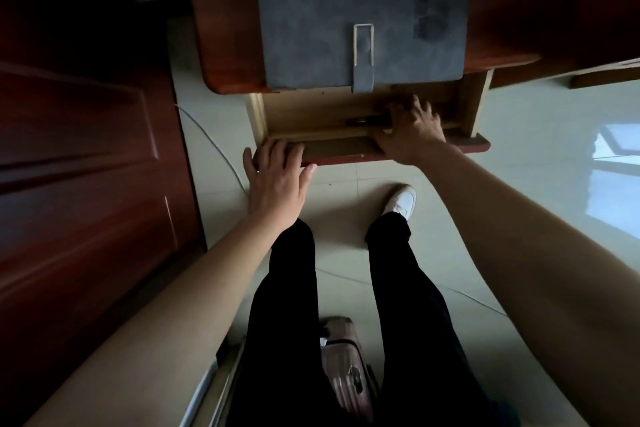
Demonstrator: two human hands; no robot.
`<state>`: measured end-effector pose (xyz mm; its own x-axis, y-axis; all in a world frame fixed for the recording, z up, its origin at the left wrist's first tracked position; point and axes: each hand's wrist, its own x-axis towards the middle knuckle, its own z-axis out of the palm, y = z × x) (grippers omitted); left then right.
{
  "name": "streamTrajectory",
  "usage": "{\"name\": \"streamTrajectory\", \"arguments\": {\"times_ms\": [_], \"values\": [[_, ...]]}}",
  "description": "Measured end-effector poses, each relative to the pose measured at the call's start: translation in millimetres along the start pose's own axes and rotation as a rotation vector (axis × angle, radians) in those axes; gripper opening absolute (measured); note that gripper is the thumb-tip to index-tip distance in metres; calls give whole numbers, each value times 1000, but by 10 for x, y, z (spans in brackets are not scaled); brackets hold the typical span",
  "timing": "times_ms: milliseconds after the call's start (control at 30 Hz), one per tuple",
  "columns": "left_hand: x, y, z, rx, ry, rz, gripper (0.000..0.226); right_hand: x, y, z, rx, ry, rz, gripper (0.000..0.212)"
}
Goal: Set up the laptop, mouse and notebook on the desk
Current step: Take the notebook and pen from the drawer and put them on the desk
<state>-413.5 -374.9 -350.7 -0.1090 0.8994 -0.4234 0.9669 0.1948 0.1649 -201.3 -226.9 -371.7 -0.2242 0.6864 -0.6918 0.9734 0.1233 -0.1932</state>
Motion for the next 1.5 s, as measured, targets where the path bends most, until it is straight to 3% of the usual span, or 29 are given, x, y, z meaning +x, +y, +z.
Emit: {"name": "streamTrajectory", "arguments": {"times_ms": [433, 633, 733, 833, 933, 1067, 1167, 1267, 1333, 1400, 1500], "values": [[19, 4, -43, -12, -12, 6, 47, -2, 0, -46, 88, -16, -6, 42], [35, 30, -80, -15, -38, -17, 47, -515, -126, -276, 172, 60, -272, 33], [53, 43, -124, -21, -76, -45, 48, -842, -280, -463, 218, 261, -493, 30], [50, 87, -180, -59, -86, -99, 47, -967, -488, -711, 225, 678, -571, 25], [30, 163, -248, -138, -58, -194, 46, -836, -652, -991, 236, 921, -428, 24], [-32, 274, -315, -266, 72, -302, 45, -543, -638, -1130, 184, 748, -61, 38], [-66, 345, -300, -358, 151, -410, 57, -515, -595, -1048, 114, 675, -55, 47], [-96, 394, -241, -495, 218, -603, 74, -667, -527, -842, 181, 738, -29, 63], [-85, 399, -206, -660, 252, -764, 84, -799, -432, -620, 353, 878, 117, 70], [-18, 394, -207, -931, 203, -1031, 87, -858, -332, -421, 657, 930, 414, 79], [62, 380, -297, -1466, 68, -1395, 61, -787, -114, -190, 1213, 656, 974, 77]]}}
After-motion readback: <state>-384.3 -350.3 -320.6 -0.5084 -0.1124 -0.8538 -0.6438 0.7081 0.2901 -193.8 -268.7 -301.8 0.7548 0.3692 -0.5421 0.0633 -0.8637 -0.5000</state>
